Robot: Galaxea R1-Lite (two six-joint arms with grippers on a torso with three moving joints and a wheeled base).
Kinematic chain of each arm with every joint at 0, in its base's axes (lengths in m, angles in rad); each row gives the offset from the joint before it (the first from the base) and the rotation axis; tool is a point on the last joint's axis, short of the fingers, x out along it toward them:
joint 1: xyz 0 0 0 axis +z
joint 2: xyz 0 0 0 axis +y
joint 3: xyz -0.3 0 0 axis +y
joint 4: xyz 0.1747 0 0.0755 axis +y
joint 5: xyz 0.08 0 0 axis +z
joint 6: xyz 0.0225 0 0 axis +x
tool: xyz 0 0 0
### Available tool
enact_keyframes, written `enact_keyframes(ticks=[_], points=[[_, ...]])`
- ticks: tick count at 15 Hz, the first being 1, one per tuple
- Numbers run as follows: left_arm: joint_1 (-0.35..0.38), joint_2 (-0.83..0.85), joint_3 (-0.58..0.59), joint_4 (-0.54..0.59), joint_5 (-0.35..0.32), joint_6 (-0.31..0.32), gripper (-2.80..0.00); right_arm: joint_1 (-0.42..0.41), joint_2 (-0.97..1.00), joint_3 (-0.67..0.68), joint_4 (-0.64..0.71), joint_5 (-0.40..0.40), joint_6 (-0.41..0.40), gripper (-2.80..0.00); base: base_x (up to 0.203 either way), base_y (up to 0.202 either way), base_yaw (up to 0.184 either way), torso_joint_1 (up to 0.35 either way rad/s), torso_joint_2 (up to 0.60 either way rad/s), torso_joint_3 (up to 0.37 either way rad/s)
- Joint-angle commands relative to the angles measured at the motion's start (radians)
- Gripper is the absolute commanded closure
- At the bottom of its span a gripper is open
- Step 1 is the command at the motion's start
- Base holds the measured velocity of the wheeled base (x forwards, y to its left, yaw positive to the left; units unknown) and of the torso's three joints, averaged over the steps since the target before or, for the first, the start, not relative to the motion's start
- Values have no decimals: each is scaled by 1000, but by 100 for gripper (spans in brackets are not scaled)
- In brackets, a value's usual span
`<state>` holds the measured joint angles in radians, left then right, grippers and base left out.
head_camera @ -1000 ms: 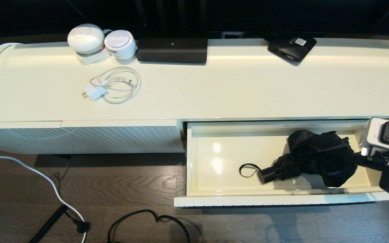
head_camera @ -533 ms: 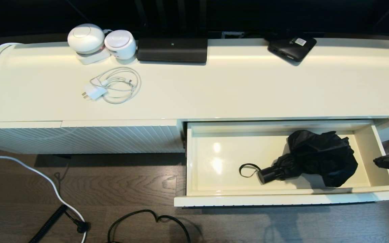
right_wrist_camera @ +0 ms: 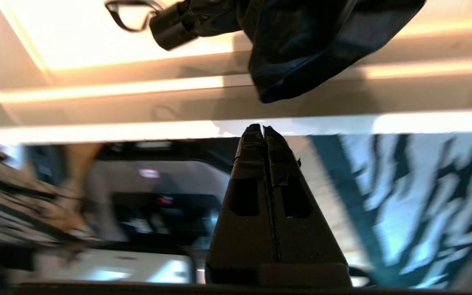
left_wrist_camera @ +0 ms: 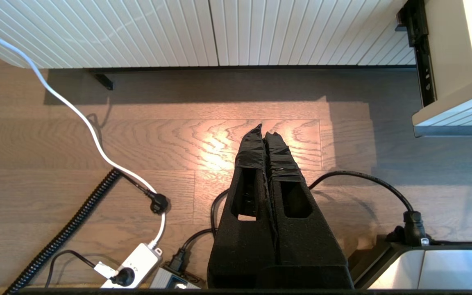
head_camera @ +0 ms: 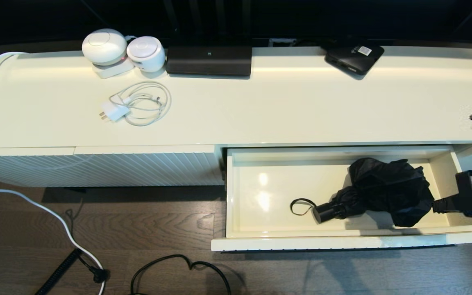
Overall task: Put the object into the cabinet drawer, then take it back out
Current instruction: Take the umbrella out of the drawer and put it on the table
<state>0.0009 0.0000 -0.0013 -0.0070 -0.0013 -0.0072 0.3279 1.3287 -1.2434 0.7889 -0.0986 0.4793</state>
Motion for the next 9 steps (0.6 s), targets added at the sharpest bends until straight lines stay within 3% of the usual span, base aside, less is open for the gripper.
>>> enact_keyframes(ticks=[1,3,4,9], points=[[-1,0,0,-1,0,0,0,23,50,-15,6,-11,175,0,0,0,0,0,0,0],[1,0,0,-1,0,0,0,20,63,-5,9,-42,300,-9,0,0,0,0,0,0],[1,0,0,-1,0,0,0,10,66,13,2,-63,350,-280,0,0,0,0,0,0],[1,0,0,-1,0,0,0,-71,83,34,-83,-125,459,-280,0,0,0,0,0,0]])
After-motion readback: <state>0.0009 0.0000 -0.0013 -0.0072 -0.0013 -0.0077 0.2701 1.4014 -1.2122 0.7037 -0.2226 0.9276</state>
